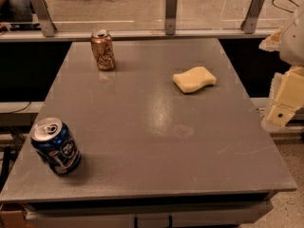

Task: Move sponge near orange can

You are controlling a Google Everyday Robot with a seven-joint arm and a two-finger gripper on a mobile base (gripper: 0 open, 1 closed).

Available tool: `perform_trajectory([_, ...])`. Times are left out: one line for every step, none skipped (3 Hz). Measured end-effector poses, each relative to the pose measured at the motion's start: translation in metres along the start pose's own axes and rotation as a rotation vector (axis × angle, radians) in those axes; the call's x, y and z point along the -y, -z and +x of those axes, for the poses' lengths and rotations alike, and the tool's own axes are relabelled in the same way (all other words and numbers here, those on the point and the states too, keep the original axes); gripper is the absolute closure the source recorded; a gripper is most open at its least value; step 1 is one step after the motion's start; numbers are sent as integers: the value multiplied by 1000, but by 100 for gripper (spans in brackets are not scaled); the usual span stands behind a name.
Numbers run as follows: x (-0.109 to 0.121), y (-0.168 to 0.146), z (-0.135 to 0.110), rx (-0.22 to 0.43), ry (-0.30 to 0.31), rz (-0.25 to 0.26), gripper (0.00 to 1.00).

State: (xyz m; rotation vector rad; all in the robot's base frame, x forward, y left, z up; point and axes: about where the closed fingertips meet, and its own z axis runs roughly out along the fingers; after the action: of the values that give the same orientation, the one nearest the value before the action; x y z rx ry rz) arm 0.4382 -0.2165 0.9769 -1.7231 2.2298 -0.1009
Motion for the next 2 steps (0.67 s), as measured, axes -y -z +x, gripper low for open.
perform_trajectory([0,0,0,0,0,0,0])
perform_trajectory([11,-13,-4,43,-3,18,0])
